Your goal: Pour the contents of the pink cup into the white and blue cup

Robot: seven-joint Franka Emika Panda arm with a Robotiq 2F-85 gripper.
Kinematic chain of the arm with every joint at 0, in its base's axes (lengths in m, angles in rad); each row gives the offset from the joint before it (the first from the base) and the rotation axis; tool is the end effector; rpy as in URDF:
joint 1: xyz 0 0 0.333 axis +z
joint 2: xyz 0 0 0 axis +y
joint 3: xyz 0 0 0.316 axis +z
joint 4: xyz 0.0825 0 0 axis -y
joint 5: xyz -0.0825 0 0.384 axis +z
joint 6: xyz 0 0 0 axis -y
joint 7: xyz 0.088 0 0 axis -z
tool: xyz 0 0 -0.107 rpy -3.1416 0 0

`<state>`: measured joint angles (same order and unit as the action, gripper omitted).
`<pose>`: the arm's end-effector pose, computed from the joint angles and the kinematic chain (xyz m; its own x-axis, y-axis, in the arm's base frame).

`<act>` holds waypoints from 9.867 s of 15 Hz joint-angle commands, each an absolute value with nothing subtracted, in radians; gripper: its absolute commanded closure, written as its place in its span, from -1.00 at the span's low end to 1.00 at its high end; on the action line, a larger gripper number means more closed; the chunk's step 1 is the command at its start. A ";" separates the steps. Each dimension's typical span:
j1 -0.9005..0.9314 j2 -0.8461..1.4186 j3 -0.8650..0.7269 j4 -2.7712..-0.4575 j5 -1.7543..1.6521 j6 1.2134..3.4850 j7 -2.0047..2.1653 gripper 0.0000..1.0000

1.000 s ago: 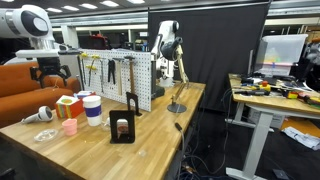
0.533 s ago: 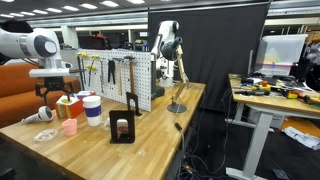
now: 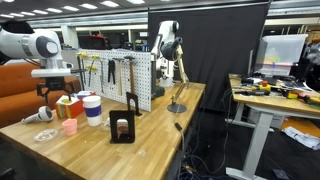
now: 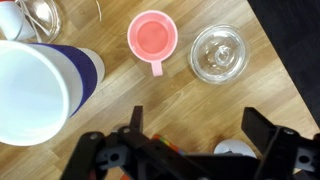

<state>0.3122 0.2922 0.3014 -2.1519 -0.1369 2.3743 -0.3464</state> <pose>0.4602 0.3212 0.2648 0.4953 0.8672 -0.0512 0.8679 -0.4965 -0.0143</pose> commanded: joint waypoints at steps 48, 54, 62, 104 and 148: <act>0.244 0.537 0.285 -2.138 -0.265 2.501 -0.452 0.57; 0.245 0.536 0.284 -2.136 -0.266 2.498 -0.449 0.92; 0.243 0.464 0.311 -2.149 -0.255 2.503 -0.460 0.92; -0.049 0.383 0.474 -1.911 0.425 2.676 -0.981 0.92; 0.064 0.249 0.215 -2.092 1.332 2.429 -1.645 0.92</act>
<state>0.0492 0.2500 0.2407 -2.1019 1.2745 2.4688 -1.5984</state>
